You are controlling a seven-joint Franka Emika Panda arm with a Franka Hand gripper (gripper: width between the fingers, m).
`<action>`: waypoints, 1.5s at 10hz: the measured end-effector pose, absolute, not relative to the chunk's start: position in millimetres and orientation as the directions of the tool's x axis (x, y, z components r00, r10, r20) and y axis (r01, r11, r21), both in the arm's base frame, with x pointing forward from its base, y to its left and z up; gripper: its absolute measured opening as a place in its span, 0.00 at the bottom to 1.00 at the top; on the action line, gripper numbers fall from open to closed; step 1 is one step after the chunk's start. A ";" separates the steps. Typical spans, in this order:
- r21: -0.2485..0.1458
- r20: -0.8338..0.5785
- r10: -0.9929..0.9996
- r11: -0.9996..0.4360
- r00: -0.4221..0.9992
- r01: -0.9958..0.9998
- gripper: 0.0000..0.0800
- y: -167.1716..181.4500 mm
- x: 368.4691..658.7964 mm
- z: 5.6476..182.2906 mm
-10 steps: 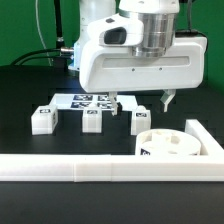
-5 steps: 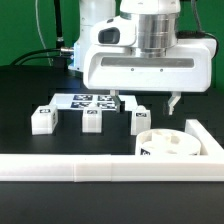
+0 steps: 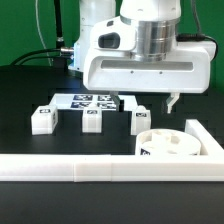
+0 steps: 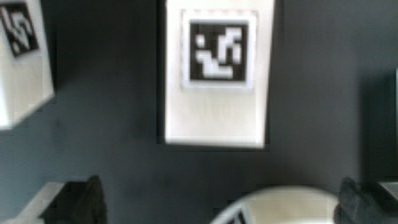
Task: Assemble stool
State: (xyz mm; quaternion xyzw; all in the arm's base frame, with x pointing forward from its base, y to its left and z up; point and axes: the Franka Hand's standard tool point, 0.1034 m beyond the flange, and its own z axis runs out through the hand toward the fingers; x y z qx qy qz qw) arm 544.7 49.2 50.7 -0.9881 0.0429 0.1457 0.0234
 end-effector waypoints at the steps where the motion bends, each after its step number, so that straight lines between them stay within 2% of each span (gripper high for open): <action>1: -0.048 -0.378 -0.064 -0.995 0.924 -0.089 0.81 48.6 543.8 50.6; 3: -0.054 -0.461 -0.050 -0.995 0.886 -0.084 0.81 48.7 548.5 47.1; 4: -0.050 -0.535 -0.042 -0.995 0.844 -0.082 0.81 48.6 539.0 48.0; 6: -0.048 -0.620 -0.033 -0.996 0.784 -0.081 0.81 48.1 540.0 44.2; 10: -0.034 -0.821 -0.021 -0.996 0.571 -0.086 0.81 46.0 524.3 34.7; 12: -0.031 -0.873 -0.012 -0.996 0.487 -0.080 0.81 46.9 517.7 27.4; 15: -0.030 -0.872 -0.011 -0.997 0.490 -0.075 0.81 52.2 517.7 18.9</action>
Offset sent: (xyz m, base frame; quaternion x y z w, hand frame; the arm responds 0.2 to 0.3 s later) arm 0.0000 0.0000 0.0000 0.0000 -0.1938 0.0000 0.9810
